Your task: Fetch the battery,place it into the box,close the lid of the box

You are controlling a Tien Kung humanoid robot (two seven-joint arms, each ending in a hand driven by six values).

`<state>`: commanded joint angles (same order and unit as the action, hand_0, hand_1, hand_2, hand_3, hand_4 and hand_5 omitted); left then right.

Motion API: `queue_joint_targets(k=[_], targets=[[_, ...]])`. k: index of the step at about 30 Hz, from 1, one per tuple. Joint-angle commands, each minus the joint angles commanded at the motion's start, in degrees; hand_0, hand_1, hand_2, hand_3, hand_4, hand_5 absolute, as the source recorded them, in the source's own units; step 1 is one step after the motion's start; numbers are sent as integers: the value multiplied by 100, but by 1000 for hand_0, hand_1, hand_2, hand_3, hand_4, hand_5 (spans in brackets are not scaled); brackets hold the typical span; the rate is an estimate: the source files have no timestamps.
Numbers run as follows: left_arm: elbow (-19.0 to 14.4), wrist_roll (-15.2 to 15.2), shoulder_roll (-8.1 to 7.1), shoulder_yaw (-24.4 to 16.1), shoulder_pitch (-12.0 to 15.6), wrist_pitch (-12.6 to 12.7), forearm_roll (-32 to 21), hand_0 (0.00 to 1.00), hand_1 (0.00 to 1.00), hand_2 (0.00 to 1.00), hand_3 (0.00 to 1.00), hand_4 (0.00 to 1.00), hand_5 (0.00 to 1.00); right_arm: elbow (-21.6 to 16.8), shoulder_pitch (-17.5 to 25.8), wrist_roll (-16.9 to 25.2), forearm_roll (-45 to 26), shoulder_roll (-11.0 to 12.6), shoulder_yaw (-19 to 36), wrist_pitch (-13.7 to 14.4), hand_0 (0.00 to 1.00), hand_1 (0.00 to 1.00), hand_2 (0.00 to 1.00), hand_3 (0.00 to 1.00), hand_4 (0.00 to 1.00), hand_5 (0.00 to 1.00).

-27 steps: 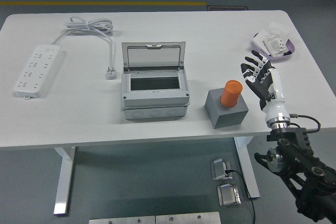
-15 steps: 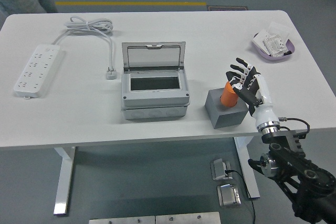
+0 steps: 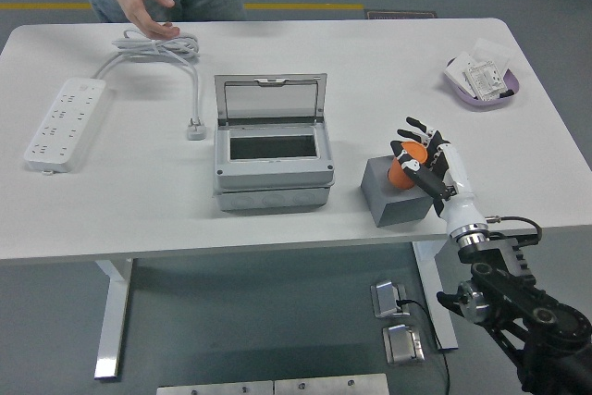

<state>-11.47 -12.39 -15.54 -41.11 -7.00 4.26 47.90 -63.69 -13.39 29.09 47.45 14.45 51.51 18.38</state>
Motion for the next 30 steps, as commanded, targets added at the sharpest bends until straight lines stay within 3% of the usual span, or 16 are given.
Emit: queue_joint_targets(k=[9, 10, 15, 16, 21, 22, 27, 28, 30], targets=[[-3, -10, -6, -60, -14, 5, 82, 646, 686, 585, 567, 560, 27, -6, -22, -200, 309, 9, -144, 181, 744, 722, 734, 824, 804, 334], [-2, -8, -7, -56, -17, 5, 80, 646, 687, 585, 567, 559, 26, -8, -25, -225, 336, 10, -161, 205, 743, 721, 731, 820, 743, 240], [-2, -2, -13, -47, -30, 4, 83, 646, 687, 585, 567, 559, 26, -11, -37, -310, 407, 8, -209, 294, 743, 721, 731, 820, 743, 240], [-2, -1, -14, -45, -34, 5, 85, 646, 687, 585, 567, 558, 24, -9, -42, -324, 416, 7, -216, 316, 666, 681, 671, 808, 598, 72], [-2, 4, -20, -36, -40, 5, 87, 646, 687, 585, 567, 558, 24, -17, -51, -378, 454, 7, -239, 381, 666, 681, 671, 808, 598, 72], [-2, 4, -21, -37, -41, 4, 92, 645, 687, 586, 568, 557, 23, -21, -51, -385, 462, 6, -239, 394, 581, 611, 630, 787, 415, 2], [-1, 16, -27, -15, -45, 1, 75, 645, 687, 586, 568, 557, 23, -59, -50, -403, 464, 5, -243, 460, 581, 611, 630, 787, 415, 2], [-1, 18, -28, -10, -46, 0, 71, 645, 687, 585, 566, 555, 23, -69, -51, -406, 457, 3, -242, 472, 505, 537, 577, 711, 278, 2], [-1, 18, -29, -15, -42, 0, 75, 645, 687, 585, 566, 555, 23, -92, -59, -410, 437, -2, -243, 502, 505, 537, 577, 711, 278, 2]])
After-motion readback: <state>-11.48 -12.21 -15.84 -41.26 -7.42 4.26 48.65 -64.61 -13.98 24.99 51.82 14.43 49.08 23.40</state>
